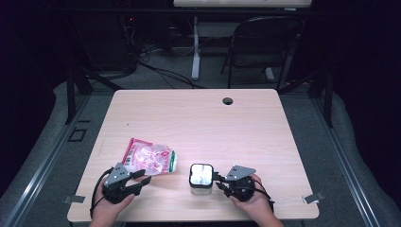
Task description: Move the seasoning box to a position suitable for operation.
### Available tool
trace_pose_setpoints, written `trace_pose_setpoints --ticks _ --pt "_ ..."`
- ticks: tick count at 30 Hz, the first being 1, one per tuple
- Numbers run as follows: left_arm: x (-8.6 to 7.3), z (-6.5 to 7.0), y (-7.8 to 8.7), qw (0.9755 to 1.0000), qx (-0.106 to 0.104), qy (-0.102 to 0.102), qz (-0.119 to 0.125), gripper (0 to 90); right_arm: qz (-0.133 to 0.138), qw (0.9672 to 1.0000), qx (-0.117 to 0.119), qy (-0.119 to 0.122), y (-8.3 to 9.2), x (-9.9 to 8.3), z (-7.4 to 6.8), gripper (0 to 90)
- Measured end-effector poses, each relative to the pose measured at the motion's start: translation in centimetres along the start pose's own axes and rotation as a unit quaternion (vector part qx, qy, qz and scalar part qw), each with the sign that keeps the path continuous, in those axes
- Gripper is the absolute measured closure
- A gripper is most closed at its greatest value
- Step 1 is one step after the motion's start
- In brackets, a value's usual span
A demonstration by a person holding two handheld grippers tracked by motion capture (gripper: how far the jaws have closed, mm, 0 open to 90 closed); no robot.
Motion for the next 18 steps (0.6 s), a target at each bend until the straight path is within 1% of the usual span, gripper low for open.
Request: trace_pose_setpoints --ticks 3,4,6,8,10,11,12,15,18 --pt "0.0 0.0 0.0 1.0 0.0 0.004 0.0 60.1 0.002 1.0 0.002 -0.007 0.1 0.0 0.1 68.8" --pt "0.0 0.0 0.0 1.0 0.001 0.003 -0.001 59.2 0.006 0.9998 0.006 -0.016 0.3 0.0 0.2 64.6" --pt "0.0 0.0 0.0 1.0 0.001 0.002 -0.001 59.2 0.006 0.9997 0.007 -0.021 0.6 -0.1 0.3 62.9" --pt "0.0 0.1 -0.1 1.0 -0.002 0.006 0.0 59.2 0.009 0.9995 0.008 -0.028 0.8 -0.1 0.4 62.2" --pt "0.1 0.1 -0.1 1.0 -0.003 0.004 0.001 59.2 0.014 0.9993 0.007 -0.033 1.1 -0.1 0.5 61.4" --pt "0.1 0.1 -0.1 1.0 -0.003 0.001 0.003 59.2 0.015 0.9993 0.008 -0.034 1.3 -0.1 0.6 60.7" --pt "0.2 0.2 -0.1 1.0 -0.002 0.005 0.005 59.2 0.019 0.9992 0.007 -0.036 1.5 -0.1 0.6 60.2" --pt "0.3 0.2 -0.1 1.0 -0.005 -0.002 0.002 59.6 0.02 0.9992 0.005 -0.034 2.0 0.0 0.5 58.0" --pt "0.5 0.3 0.0 1.0 -0.007 -0.003 0.002 60.7 0.028 0.9992 -0.005 -0.029 2.7 0.3 0.5 55.5"
Point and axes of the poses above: each handheld gripper's, and its own axes: y roughly backward along the jaws, x roughly out of its top, z roughly to its right, the point moved 6 cm from there along -y, roughly forward along the jaws, and after that the axes turned 3 degrees about x, right-handed, at the moved point
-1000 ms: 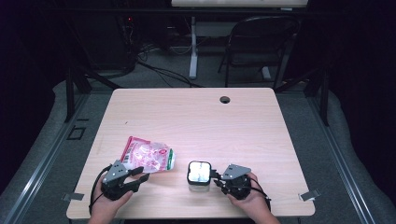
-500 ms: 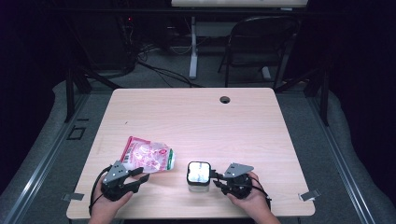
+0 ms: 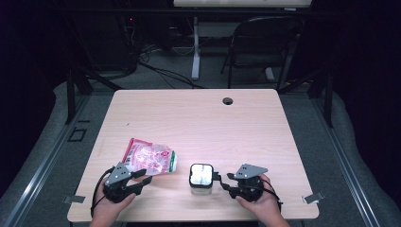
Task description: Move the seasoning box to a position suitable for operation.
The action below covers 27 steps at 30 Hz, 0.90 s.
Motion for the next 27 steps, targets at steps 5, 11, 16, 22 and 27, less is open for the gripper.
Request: trace_pose_setpoints --ticks 5,11,16,22,27 --pt "0.5 0.3 0.3 0.9998 -0.016 0.013 -0.002 66.4 0.01 0.9999 -0.012 0.0 1.1 0.8 0.0 56.7" --pt "1.4 1.3 0.0 0.9997 -0.023 -0.001 0.002 63.0 0.029 0.9993 0.003 -0.023 2.4 2.5 -0.5 66.1" --pt "2.3 2.5 -0.5 0.9994 -0.032 -0.016 -0.004 61.9 0.027 0.9988 0.01 -0.039 2.8 4.0 -1.2 76.1" --pt "3.0 3.4 -1.1 0.9988 -0.044 -0.018 -0.013 64.9 0.006 0.9975 0.024 -0.067 1.7 4.8 -1.8 78.4" --pt "3.6 3.9 -1.6 0.9987 -0.046 -0.018 -0.016 66.3 0.0 0.9956 0.025 -0.09 1.0 5.3 -1.6 79.2"
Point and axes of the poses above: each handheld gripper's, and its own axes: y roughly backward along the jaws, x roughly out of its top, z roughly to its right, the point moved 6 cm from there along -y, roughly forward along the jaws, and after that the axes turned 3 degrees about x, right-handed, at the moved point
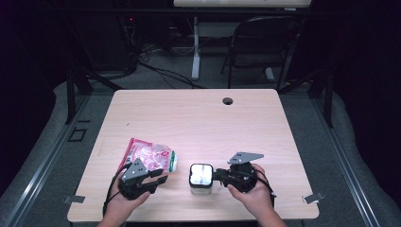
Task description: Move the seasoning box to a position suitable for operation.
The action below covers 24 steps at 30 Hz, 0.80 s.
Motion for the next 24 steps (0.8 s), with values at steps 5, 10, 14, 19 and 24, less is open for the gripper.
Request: trace_pose_setpoints --ticks 5,10,14,19,24 --pt "0.5 0.5 -0.6 1.0 -0.007 0.002 -0.004 67.4 -0.004 0.9999 -0.012 -0.006 -0.2 0.4 0.4 81.4" --pt "1.2 1.1 -1.5 0.9999 -0.008 0.001 -0.006 69.2 -0.001 0.9998 -0.018 -0.004 -0.7 0.8 0.6 83.1" --pt "1.6 1.7 -2.1 0.9998 -0.01 -0.007 -0.013 70.8 -0.003 0.9996 -0.026 0.002 -0.9 1.1 0.5 83.2" --pt "1.7 2.5 -2.8 0.9996 -0.017 -0.008 -0.021 72.8 0.007 0.9992 -0.04 0.009 -1.0 1.0 0.3 83.1" --pt "1.5 3.2 -3.4 0.9991 -0.034 -0.004 -0.026 77.0 0.018 0.9994 -0.029 -0.001 -1.0 0.7 0.4 82.8"
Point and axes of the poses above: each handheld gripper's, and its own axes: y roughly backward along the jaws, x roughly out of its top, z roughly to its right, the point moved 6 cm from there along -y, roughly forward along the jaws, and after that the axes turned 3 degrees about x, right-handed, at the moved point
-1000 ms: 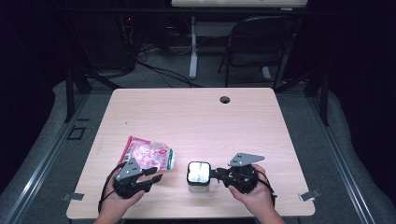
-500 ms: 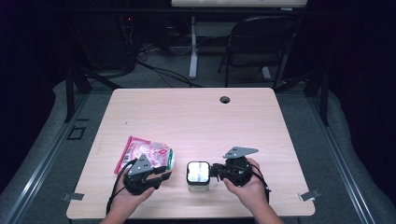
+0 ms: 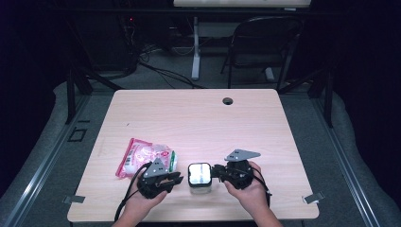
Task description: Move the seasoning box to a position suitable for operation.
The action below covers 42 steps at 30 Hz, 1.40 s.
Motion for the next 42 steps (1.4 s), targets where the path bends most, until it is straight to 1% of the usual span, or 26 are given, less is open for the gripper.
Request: trace_pose_setpoints --ticks 1,2,4,6,9,11,15,16,18,23,28,30,31,37,38,42 --pt "0.0 0.0 0.0 1.0 0.0 0.0 0.0 77.7 0.003 1.0 0.002 0.001 0.0 -0.1 0.0 82.8" --pt "-0.2 0.4 -0.3 1.0 -0.006 -0.002 -0.006 78.8 0.003 1.0 0.003 0.0 0.1 -0.1 0.0 82.8" --pt "-0.4 0.7 -0.6 0.9999 -0.008 -0.003 -0.011 80.6 0.006 1.0 0.005 -0.003 0.1 -0.2 0.0 82.8" --pt "-0.5 0.9 -0.8 0.9998 -0.012 -0.009 -0.016 83.2 0.007 1.0 0.003 -0.003 0.1 -0.2 0.0 82.8" --pt "-0.5 1.1 -0.9 0.9998 -0.01 -0.011 -0.015 86.5 0.009 1.0 0.002 -0.002 0.1 -0.2 -0.1 82.8" --pt "-0.5 1.3 -0.9 0.9998 -0.013 -0.007 -0.015 88.1 0.01 0.9999 0.001 -0.002 0.1 -0.3 0.0 82.8" --pt "-0.4 1.4 -1.1 0.9997 -0.016 -0.009 -0.014 88.9 0.017 0.9998 0.0 -0.004 0.1 -0.3 -0.1 82.7" --pt "-0.4 1.5 -1.1 0.9997 -0.018 -0.01 -0.014 88.9 0.018 0.9998 0.003 -0.007 0.1 -0.3 -0.2 82.6" --pt "-0.4 1.5 -1.1 0.9997 -0.018 -0.01 -0.016 89.3 0.017 0.9998 -0.002 -0.005 0.1 -0.3 -0.2 82.5" --pt "-0.3 1.5 -1.0 0.9997 -0.019 -0.01 -0.015 89.6 0.017 0.9998 -0.002 -0.008 0.1 -0.4 -0.2 82.5" --pt "-0.1 1.4 -0.9 0.9997 -0.021 -0.003 -0.008 89.7 0.019 0.9998 -0.003 -0.01 0.1 -0.4 -0.2 82.5" --pt "-0.1 1.4 -0.8 0.9997 -0.023 -0.003 -0.009 89.7 0.019 0.9998 -0.003 -0.011 0.1 -0.4 -0.2 82.4" --pt "-0.1 1.4 -0.8 0.9997 -0.023 -0.005 -0.01 89.8 0.019 0.9997 -0.003 -0.012 0.1 -0.5 -0.2 82.4" --pt "0.1 1.4 -0.7 0.9996 -0.026 -0.002 -0.007 89.9 0.024 0.9995 0.0 -0.02 0.1 -0.5 -0.1 82.2" --pt "0.1 1.4 -0.7 0.9995 -0.029 -0.002 -0.008 89.9 0.02 0.9996 0.001 -0.019 0.1 -0.5 -0.1 81.6" --pt "0.4 1.5 -0.7 0.9996 -0.026 -0.005 -0.006 89.8 0.023 0.9996 0.0 -0.019 0.1 -0.6 -0.1 81.8"
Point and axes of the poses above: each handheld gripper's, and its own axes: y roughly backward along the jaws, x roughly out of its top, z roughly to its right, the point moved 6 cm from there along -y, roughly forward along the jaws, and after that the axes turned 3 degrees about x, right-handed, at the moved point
